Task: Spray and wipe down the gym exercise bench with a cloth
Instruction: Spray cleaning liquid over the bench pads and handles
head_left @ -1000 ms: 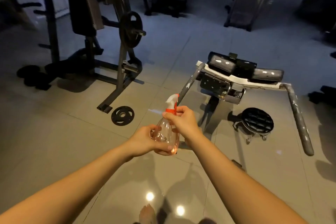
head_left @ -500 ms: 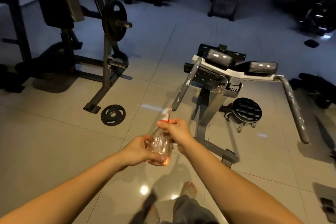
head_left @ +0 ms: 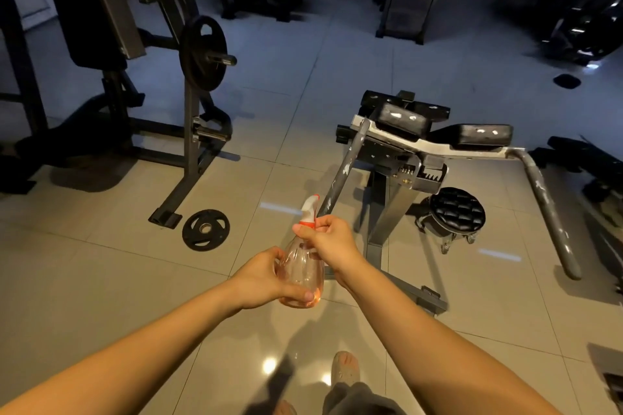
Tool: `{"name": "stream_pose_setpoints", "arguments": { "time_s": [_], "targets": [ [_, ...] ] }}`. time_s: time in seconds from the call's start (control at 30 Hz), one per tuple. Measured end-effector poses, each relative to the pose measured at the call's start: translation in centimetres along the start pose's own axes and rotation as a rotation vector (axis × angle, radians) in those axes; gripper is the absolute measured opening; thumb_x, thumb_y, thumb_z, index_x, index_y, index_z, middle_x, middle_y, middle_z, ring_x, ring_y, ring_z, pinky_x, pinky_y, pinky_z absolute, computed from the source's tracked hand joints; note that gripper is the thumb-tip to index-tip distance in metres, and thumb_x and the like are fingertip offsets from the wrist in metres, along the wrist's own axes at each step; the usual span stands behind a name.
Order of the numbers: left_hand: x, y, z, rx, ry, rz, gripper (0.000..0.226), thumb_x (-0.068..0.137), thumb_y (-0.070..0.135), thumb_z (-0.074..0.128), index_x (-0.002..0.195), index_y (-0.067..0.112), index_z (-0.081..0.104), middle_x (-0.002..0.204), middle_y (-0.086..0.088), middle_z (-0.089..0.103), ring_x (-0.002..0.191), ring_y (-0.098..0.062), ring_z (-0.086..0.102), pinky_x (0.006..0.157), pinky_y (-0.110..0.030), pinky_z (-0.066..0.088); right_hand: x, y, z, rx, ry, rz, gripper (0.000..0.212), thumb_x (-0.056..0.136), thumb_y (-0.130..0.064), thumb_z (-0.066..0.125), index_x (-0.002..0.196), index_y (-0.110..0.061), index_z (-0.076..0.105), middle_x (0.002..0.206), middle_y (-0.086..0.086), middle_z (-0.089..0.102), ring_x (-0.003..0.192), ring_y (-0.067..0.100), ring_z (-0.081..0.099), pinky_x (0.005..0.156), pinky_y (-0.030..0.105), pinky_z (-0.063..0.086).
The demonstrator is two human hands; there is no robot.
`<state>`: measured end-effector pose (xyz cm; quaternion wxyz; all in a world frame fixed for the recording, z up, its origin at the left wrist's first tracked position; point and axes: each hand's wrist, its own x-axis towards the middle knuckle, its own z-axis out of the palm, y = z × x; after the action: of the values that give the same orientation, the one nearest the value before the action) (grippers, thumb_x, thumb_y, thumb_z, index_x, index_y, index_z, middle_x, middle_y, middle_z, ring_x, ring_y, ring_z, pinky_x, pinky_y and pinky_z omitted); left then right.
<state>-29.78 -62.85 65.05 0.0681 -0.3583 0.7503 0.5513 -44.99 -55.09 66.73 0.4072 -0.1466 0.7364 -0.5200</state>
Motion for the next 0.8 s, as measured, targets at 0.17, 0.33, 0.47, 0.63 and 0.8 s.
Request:
{"name": "stream_pose_setpoints", "arguments": {
  "time_s": [0.17, 0.33, 0.47, 0.63, 0.8],
  "targets": [
    [2.3, 2.2, -0.9, 0.019, -0.009, 0.01, 0.087, 0.045, 0.054, 0.099, 0.115, 0.024, 0.058, 0.104, 0.003, 0.074, 0.095, -0.012, 0.072, 0.083, -0.032, 0.061, 2.3, -1.8, -1.6, 0.005, -0.011, -0.016, 0.031, 0.081, -0.025, 0.085, 0.1, -0.011, 0.065, 0.096, 0.012, 0.076, 0.086, 0.024, 0.075, 0.079, 0.039, 0.06],
    [5.4, 5.1, -1.6, 0.042, 0.014, 0.025, 0.089, 0.048, 0.056, 0.099, 0.121, 0.027, 0.056, 0.11, 0.005, 0.072, 0.101, -0.012, 0.07, 0.092, -0.036, 0.06, 4.7, -4.3, -3.8, 0.031, -0.047, -0.065, 0.034, 0.086, -0.024, 0.081, 0.113, -0.012, 0.064, 0.094, 0.001, 0.073, 0.084, 0.013, 0.071, 0.072, 0.026, 0.057],
    [7.7, 7.5, -1.6, 0.034, 0.001, 0.025, 0.088, 0.051, 0.052, 0.099, 0.123, 0.025, 0.056, 0.109, 0.004, 0.074, 0.099, -0.01, 0.071, 0.092, -0.034, 0.059, 7.4, -5.1, -5.7, 0.037, 0.004, -0.09, 0.036, 0.085, -0.027, 0.083, 0.109, -0.006, 0.065, 0.083, -0.001, 0.068, 0.073, 0.01, 0.066, 0.069, 0.025, 0.055],
    [9.9, 9.6, -1.0, 0.047, 0.011, 0.021, 0.08, 0.06, 0.046, 0.097, 0.125, 0.024, 0.054, 0.112, 0.004, 0.07, 0.101, -0.01, 0.069, 0.084, -0.023, 0.056, 10.1, -5.8, -7.4, 0.009, -0.008, -0.089, 0.038, 0.085, -0.03, 0.082, 0.11, -0.008, 0.064, 0.094, 0.005, 0.072, 0.083, 0.014, 0.068, 0.082, 0.035, 0.058],
    [11.5, 9.9, -0.9, 0.024, 0.035, 0.013, 0.083, 0.057, 0.047, 0.099, 0.123, 0.024, 0.056, 0.109, 0.003, 0.073, 0.099, -0.01, 0.072, 0.085, -0.026, 0.059, 11.9, -6.1, -8.3, 0.032, -0.074, -0.072, 0.037, 0.086, -0.029, 0.082, 0.114, -0.013, 0.064, 0.104, 0.008, 0.074, 0.089, 0.016, 0.07, 0.076, 0.029, 0.056]
  ]
}}
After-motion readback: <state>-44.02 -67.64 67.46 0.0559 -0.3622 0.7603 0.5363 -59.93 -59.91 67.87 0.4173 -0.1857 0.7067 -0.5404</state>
